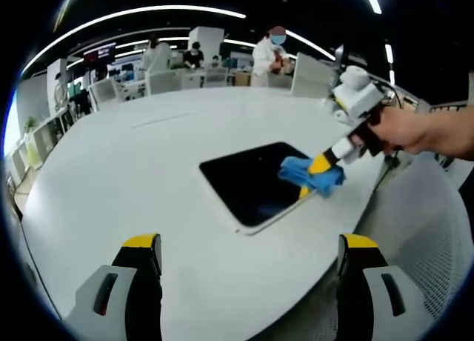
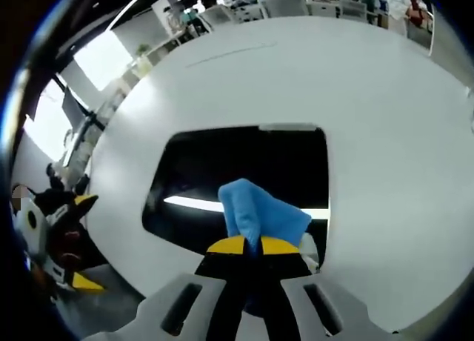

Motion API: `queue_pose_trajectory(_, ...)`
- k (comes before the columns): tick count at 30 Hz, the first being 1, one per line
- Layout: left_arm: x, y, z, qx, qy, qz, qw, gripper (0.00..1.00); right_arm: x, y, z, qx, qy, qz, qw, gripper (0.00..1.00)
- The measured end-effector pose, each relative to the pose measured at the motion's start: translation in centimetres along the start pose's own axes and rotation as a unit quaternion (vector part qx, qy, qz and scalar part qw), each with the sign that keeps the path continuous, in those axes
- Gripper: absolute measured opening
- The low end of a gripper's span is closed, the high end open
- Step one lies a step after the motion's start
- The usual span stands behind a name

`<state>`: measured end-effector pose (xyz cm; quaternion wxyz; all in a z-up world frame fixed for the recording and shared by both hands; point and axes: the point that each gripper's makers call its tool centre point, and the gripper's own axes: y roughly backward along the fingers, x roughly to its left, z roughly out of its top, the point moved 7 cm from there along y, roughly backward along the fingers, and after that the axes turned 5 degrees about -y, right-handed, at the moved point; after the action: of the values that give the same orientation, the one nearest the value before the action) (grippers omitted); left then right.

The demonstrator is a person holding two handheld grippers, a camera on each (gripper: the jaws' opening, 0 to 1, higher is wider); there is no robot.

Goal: Wipe the mirror surface with the cleaning cloth until all visible marks leave the cleaned area.

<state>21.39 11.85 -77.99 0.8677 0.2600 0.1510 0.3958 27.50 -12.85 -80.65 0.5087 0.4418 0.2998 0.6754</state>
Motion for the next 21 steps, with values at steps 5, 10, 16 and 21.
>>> queue_pose_trajectory(5, 0.0, 0.0, -0.1, 0.001, 0.000, -0.001, 1.0000, 0.99, 1.1, -0.4, -0.1, 0.002, 0.002, 0.007, 1.0000, 0.00)
queue_pose_trajectory(10, 0.1, 0.0, 0.0, -0.001, -0.001, 0.002, 1.0000, 0.99, 2.2, -0.8, -0.1, 0.003, 0.009, 0.014, 0.9999, 0.00)
queue_pose_trajectory(16, 0.0, 0.0, 0.0, 0.001, 0.000, 0.000, 1.0000, 0.99, 2.7, -1.0, 0.1, 0.004, 0.007, 0.018, 0.9998, 0.00)
queue_pose_trajectory(21, -0.1, 0.0, -0.1, 0.003, -0.002, -0.001, 1.0000, 0.99, 3.5, -1.3, 0.1, 0.004, 0.009, 0.024, 0.9997, 0.00)
